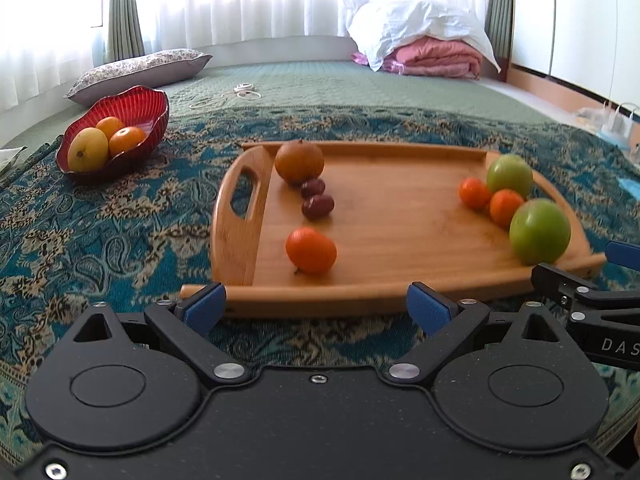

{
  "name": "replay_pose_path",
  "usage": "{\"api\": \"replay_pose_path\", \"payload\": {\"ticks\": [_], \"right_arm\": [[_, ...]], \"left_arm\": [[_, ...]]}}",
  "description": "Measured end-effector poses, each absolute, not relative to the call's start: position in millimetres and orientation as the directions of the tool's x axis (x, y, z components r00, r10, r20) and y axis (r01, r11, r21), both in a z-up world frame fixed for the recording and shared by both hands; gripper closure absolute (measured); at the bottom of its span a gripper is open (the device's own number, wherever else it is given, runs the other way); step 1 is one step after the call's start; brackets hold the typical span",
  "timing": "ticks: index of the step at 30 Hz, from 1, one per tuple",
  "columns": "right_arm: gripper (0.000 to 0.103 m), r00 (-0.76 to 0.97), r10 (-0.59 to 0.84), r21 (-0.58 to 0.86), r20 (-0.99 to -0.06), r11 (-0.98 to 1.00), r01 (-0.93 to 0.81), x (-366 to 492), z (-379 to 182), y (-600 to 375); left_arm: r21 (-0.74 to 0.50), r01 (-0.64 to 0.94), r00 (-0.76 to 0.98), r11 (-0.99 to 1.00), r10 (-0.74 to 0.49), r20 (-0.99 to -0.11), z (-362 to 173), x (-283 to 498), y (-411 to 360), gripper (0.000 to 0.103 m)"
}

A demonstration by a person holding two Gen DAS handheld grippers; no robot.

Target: Organize fruits

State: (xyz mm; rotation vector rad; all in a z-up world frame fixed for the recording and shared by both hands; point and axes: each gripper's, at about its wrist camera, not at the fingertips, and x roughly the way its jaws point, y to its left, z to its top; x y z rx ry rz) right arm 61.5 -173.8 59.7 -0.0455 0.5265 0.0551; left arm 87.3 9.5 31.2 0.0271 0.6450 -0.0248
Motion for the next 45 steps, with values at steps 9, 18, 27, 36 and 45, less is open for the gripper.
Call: {"api": "replay_pose_path", "payload": {"ticks": [9,18,27,36,45], "right_arm": [[0.000,0.840,0.026,-0.044,-0.542,0.997,-0.059,58.3,38.8,-174.2],[0.000,0.817,0.004,-0.062,-0.577,0.997,-0.048,64.8,24.5,-171.3],[0.000,0.810,0.011,-0.040,-0.586,0.998,-0.042,68.6,17.9,-175.9],[0.000,0.816,0.011,-0.047,-0.578,0.998,-0.047,67.7,16.9,-175.6],[0.000,0.819,0.010,-0.050,-0.574,0.998,-0.047,66.6,16.7,-175.7]], "left_arm": [[0.044,0.014,0.781,0.999,0.017,-0.624,9.6,87.3,9.8,0.005],[0.037,-0.007,0.769,0.999,0.029,-0.638,-4.2,93.6,10.2,0.001],[0.030,-0.005,0.768,1.000,0.024,-0.641,-10.3,99.3,10.2,0.000],[0.026,-0.008,0.779,1.000,0.023,-0.626,-13.0,97.7,10.3,0.000],[0.020,-0.012,0.789,1.000,0.022,-0.613,-14.0,93.0,12.1,0.000]]}}
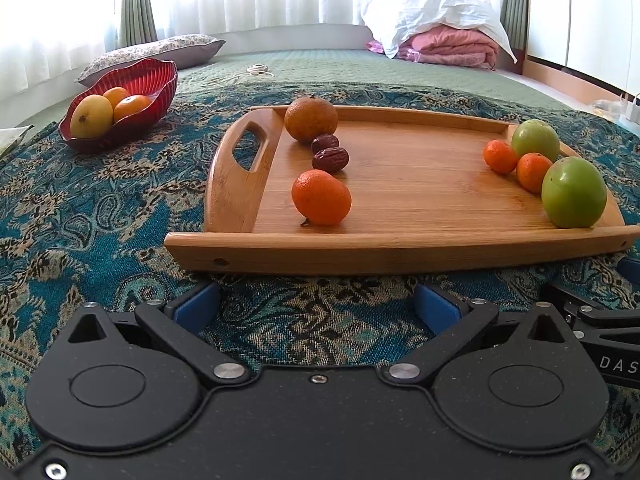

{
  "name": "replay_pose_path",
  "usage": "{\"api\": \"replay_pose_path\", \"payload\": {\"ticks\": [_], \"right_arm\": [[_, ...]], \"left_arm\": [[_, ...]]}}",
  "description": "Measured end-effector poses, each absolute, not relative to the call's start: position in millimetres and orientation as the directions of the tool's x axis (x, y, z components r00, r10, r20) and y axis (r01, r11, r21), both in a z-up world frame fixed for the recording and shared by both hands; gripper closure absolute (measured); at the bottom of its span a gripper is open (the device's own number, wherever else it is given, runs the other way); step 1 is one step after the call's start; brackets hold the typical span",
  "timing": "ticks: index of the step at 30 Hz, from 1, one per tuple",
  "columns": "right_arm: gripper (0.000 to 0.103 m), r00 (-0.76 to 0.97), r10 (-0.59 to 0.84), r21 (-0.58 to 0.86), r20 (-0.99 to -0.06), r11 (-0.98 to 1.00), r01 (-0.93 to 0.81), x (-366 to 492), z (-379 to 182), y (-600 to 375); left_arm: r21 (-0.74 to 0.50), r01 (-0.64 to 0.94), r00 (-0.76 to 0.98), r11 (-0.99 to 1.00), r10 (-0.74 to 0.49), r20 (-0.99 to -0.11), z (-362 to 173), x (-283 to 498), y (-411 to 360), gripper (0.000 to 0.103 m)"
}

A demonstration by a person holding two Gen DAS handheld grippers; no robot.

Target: Organize fruits

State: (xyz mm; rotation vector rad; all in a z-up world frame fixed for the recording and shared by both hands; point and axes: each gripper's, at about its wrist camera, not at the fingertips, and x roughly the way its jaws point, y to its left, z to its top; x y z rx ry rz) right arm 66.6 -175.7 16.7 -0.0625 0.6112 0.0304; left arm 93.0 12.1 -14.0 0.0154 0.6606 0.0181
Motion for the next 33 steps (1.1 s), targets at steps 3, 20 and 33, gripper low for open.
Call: {"api": "replay_pose_path", "payload": {"ticks": [3,20,33], "right_arm": [[0.000,0.820,0.010,-0.049,-0.572,0.998,-0.047,65.8,16.7,-175.8],[0.000,0.825,0.011,-0.049,-0.566,0.998,-0.048,63.7,16.7,-177.0],[0.000,0.825,0.011,-0.049,-0.565,0.998,-0.048,63.5,16.7,-177.0]], "left_arm": [[0.024,-0.012,0.792,1.000,0.024,-0.610,-14.5,92.0,11.6,0.000],[0.023,-0.011,0.796,1.000,0.023,-0.605,-15.4,90.6,11.8,0.000],[0.023,-0.011,0.797,1.000,0.023,-0.604,-15.6,90.1,11.7,0.000]]}}
